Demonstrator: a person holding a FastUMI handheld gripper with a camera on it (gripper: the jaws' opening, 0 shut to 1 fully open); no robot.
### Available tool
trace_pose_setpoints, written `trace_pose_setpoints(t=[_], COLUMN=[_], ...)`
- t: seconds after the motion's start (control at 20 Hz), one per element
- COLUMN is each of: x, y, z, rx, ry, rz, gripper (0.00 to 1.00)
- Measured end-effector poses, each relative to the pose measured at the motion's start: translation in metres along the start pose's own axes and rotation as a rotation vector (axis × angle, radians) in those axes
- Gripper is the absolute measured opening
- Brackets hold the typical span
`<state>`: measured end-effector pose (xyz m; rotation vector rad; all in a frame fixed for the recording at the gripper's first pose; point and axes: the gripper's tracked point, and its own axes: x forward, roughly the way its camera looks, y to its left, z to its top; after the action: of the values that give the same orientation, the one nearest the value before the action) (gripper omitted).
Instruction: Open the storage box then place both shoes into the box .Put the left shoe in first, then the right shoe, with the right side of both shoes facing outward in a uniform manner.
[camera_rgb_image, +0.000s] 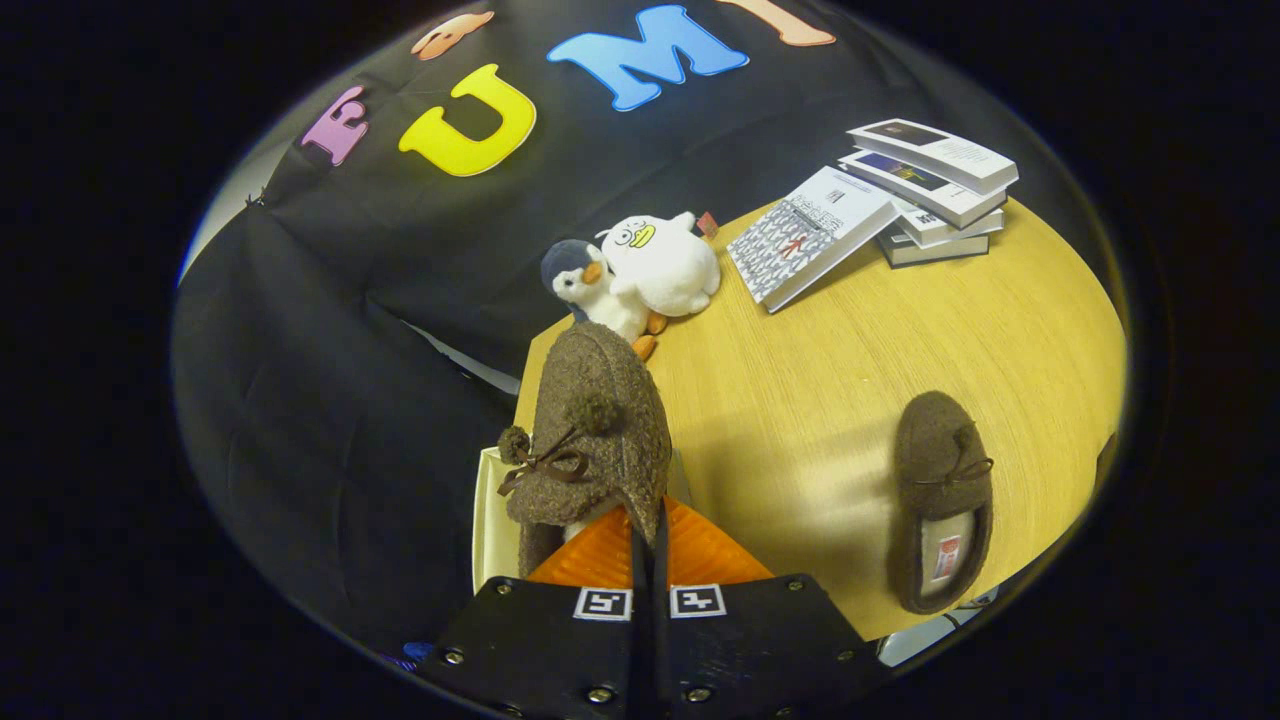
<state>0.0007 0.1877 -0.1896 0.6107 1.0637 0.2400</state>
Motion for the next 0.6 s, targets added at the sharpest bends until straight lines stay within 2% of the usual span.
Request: trace_pose_setpoints(t=[0.6], x=[0.051], y=[0.082], z=[-0.043], rx=[-0.033], ry=[0.078], rz=[0.075], gripper=[0.00])
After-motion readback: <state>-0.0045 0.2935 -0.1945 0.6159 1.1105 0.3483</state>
